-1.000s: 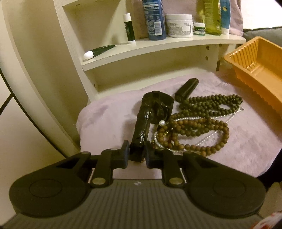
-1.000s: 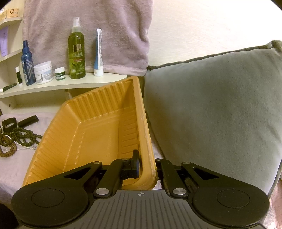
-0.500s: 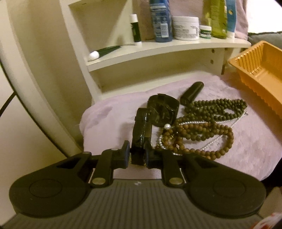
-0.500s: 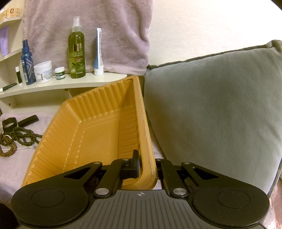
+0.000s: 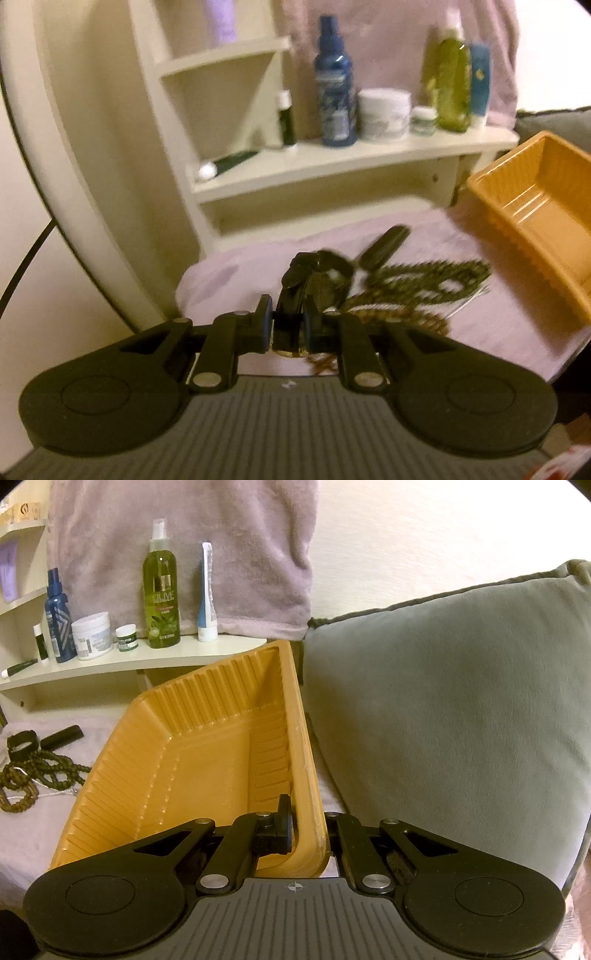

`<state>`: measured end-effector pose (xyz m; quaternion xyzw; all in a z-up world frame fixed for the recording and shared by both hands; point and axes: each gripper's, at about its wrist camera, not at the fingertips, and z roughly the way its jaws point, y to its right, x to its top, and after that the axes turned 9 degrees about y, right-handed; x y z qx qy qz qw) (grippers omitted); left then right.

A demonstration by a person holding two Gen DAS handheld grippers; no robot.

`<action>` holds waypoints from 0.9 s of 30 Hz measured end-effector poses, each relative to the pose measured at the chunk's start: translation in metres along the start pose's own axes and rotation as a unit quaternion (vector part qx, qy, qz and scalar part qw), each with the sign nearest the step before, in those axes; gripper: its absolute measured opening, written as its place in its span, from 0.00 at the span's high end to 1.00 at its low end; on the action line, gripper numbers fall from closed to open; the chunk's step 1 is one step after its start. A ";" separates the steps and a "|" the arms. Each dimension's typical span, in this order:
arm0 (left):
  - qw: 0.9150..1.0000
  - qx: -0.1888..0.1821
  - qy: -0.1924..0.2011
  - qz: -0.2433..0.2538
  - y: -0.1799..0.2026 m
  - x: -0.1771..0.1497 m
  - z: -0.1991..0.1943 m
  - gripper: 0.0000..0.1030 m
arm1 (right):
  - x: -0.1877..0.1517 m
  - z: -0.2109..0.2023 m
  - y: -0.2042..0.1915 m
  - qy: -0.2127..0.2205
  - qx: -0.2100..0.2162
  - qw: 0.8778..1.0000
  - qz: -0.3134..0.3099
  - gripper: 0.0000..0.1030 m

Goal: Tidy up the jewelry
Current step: 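Carry the black watch into the orange tray and open the left tool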

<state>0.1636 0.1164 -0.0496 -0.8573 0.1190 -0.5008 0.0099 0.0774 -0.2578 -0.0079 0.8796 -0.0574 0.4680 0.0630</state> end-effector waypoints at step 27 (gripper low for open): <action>0.971 -0.234 0.021 0.035 0.216 0.029 0.008 0.86 | -0.003 -0.004 0.005 0.005 0.013 1.000 0.020 0.96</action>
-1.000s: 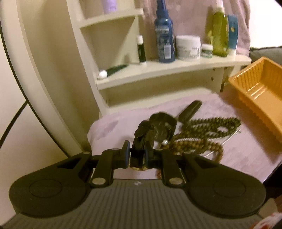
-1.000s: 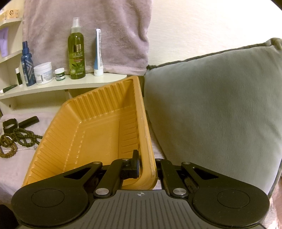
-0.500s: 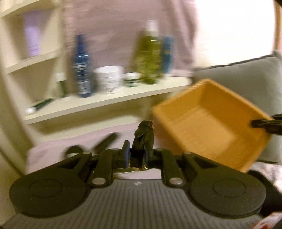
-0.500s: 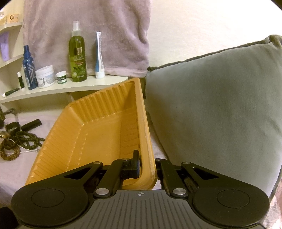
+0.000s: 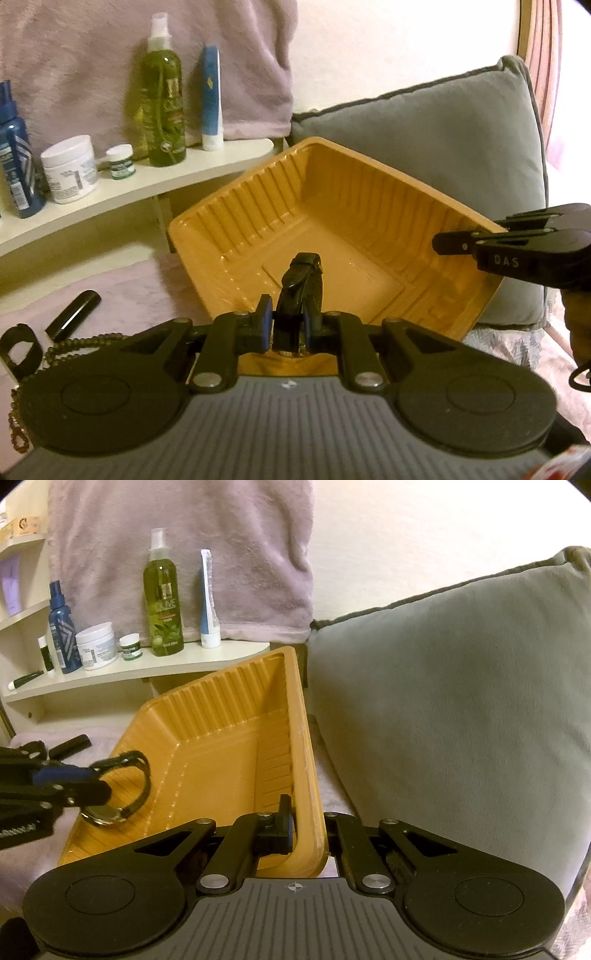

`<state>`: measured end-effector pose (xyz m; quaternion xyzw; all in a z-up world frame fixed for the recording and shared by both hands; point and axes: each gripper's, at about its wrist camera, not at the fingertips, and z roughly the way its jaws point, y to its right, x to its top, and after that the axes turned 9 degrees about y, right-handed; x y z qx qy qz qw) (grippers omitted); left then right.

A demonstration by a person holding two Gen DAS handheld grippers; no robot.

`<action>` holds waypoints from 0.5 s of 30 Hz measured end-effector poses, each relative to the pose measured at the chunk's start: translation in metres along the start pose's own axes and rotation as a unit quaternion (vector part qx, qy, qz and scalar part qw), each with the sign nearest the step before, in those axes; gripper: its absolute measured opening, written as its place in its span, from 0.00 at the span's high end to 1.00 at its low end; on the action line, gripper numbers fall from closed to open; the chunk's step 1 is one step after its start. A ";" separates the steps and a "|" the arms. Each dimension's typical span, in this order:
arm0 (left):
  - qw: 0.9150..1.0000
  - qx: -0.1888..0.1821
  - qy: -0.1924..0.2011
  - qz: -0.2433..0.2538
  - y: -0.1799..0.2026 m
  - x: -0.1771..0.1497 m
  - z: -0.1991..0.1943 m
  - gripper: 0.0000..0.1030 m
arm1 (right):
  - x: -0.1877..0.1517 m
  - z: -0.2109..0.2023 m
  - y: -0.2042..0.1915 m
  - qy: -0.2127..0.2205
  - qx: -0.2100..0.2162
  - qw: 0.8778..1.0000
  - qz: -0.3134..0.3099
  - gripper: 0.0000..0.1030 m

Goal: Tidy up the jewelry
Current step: 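Carry the black watch into the orange tray and open the left tool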

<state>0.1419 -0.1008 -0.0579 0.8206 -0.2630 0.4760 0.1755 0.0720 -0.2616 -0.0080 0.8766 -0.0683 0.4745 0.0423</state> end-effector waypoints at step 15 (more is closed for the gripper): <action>0.996 0.075 0.042 -0.032 -0.028 -0.006 -0.036 0.73 | -0.002 0.002 0.000 -0.002 0.002 1.000 0.001 0.96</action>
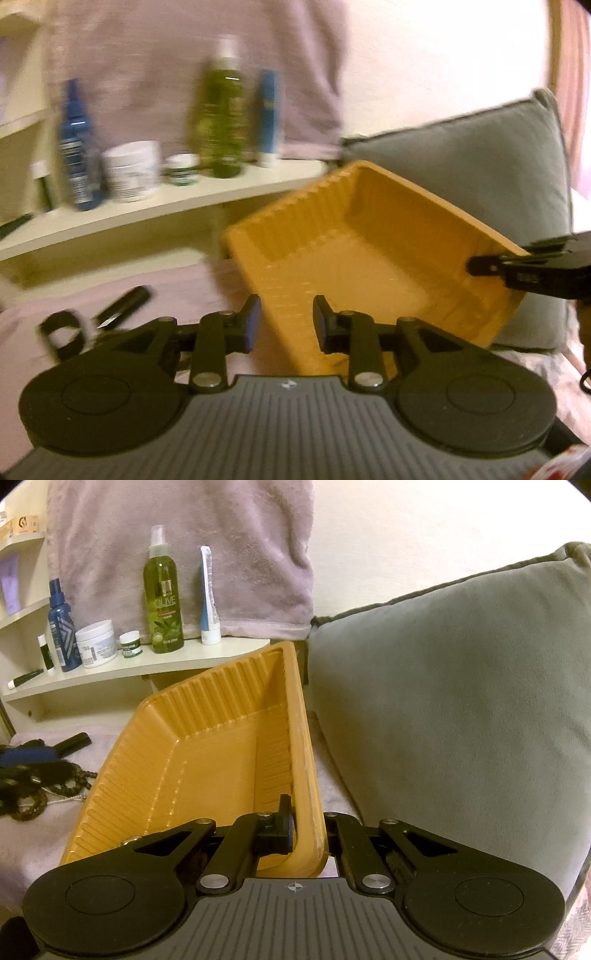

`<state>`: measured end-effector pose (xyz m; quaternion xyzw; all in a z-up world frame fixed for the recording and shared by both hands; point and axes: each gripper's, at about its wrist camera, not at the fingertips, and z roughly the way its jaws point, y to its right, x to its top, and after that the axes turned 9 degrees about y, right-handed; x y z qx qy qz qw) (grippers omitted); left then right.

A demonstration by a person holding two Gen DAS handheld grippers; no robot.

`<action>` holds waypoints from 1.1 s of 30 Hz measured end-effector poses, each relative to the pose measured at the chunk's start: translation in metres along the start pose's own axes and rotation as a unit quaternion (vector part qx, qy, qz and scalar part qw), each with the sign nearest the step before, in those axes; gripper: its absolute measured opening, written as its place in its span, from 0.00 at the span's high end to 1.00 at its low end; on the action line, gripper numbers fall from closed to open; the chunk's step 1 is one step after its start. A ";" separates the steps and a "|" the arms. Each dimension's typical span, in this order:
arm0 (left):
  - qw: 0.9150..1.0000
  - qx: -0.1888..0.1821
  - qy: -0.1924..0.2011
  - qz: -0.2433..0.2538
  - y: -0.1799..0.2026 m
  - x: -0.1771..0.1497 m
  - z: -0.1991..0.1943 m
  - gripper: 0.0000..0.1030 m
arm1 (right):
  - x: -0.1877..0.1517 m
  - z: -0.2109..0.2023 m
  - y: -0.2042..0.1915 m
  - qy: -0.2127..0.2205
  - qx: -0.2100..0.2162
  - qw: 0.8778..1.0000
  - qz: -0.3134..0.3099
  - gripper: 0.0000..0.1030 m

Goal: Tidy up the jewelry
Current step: 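Carry the black watch into the orange tray and open the left tool, then grasp the dark bead bracelet from the pile with the left tool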

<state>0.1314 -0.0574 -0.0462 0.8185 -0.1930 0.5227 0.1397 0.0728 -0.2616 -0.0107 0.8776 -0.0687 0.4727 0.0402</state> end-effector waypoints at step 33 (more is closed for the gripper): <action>0.978 0.204 -0.036 -0.035 -0.111 -0.068 -0.030 0.65 | -0.001 0.004 -0.001 -0.009 -0.006 1.000 -0.017 0.96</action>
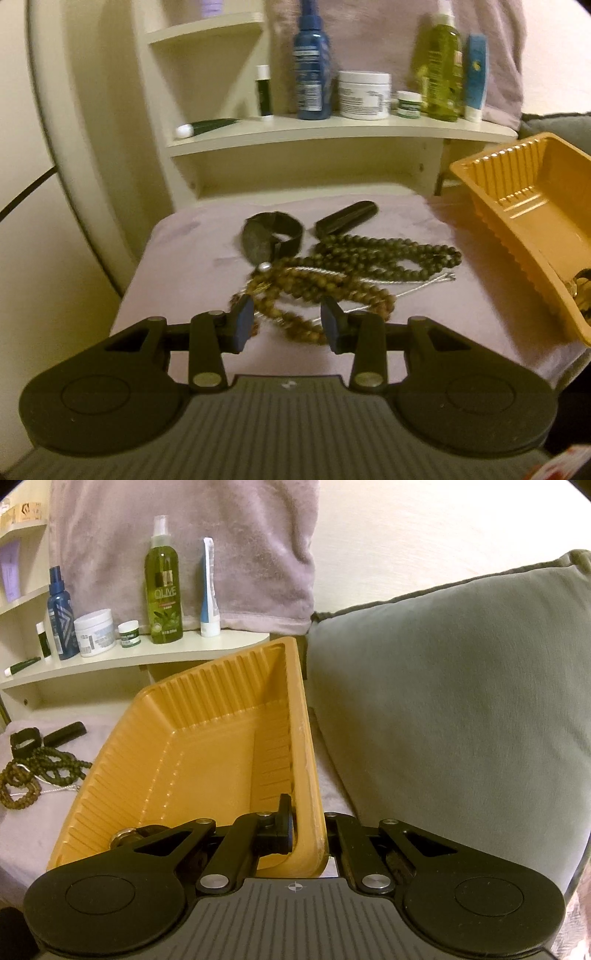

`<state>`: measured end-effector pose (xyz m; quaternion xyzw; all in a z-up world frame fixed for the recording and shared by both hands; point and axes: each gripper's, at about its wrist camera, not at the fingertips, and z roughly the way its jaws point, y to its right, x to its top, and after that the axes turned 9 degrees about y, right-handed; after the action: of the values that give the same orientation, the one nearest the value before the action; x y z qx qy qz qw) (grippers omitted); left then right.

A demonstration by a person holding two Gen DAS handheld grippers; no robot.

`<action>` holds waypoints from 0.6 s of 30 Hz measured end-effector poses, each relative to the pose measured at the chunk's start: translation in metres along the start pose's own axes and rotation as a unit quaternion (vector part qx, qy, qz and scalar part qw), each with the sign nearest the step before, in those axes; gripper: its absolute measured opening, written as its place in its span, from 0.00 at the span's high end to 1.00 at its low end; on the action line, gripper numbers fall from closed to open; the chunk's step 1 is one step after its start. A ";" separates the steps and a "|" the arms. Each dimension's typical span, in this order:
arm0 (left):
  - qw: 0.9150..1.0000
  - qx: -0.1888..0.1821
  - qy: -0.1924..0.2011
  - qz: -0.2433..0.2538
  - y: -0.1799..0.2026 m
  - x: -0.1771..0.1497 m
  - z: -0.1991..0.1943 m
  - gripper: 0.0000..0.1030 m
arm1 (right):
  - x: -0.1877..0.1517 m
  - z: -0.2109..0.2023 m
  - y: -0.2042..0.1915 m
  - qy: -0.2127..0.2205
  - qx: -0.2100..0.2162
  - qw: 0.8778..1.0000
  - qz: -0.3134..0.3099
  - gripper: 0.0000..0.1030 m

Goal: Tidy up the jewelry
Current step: 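Grasp the dark bead bracelet from the pile with the left tool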

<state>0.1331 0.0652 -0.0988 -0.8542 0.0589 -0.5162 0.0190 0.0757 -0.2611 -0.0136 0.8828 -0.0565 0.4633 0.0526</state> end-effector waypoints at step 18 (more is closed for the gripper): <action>0.974 -0.095 -0.043 0.203 0.041 0.007 0.041 0.78 | -0.001 0.002 0.002 -0.001 -0.001 1.000 0.002 0.96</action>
<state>0.1695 0.0224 -0.1162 -0.8440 0.2788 -0.4561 0.0441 0.0765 -0.2630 -0.0156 0.8833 -0.0588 0.4621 0.0528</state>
